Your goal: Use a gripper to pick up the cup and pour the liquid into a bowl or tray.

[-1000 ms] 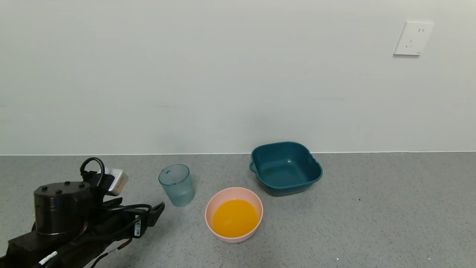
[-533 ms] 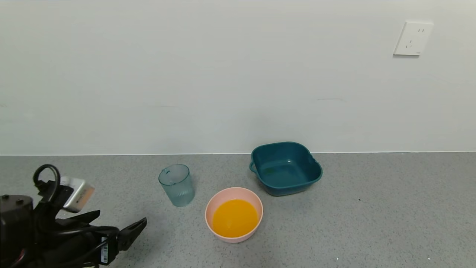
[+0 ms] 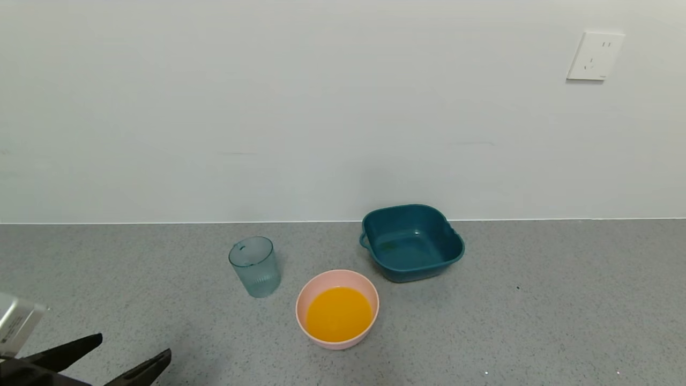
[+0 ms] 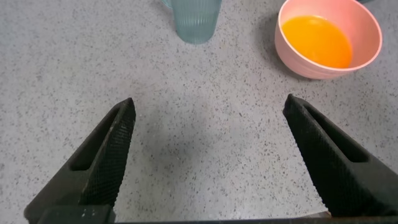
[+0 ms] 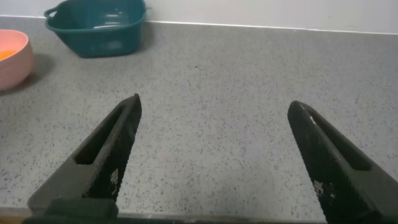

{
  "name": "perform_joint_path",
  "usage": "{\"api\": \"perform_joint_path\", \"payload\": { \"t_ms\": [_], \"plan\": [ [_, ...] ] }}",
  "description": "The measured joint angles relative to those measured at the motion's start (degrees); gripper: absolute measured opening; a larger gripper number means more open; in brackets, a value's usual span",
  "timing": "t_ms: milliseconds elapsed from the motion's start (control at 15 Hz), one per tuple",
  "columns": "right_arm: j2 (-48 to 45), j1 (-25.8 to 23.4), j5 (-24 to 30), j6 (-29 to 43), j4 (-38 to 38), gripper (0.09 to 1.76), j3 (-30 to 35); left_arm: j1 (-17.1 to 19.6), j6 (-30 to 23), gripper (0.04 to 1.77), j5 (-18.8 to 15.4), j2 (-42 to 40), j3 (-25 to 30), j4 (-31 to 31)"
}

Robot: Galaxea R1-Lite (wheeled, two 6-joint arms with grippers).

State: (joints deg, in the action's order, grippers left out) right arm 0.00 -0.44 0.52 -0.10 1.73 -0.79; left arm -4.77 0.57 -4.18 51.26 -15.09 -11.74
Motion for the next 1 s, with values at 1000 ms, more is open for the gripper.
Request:
{"api": "perform_joint_path", "payload": {
  "t_ms": [1000],
  "plan": [
    [0.0, 0.0, 0.0, 0.02, -0.05, 1.71, 0.0, 4.44, 0.48, 1.72, -3.47, -41.68, 3.74, 16.51]
  ]
}}
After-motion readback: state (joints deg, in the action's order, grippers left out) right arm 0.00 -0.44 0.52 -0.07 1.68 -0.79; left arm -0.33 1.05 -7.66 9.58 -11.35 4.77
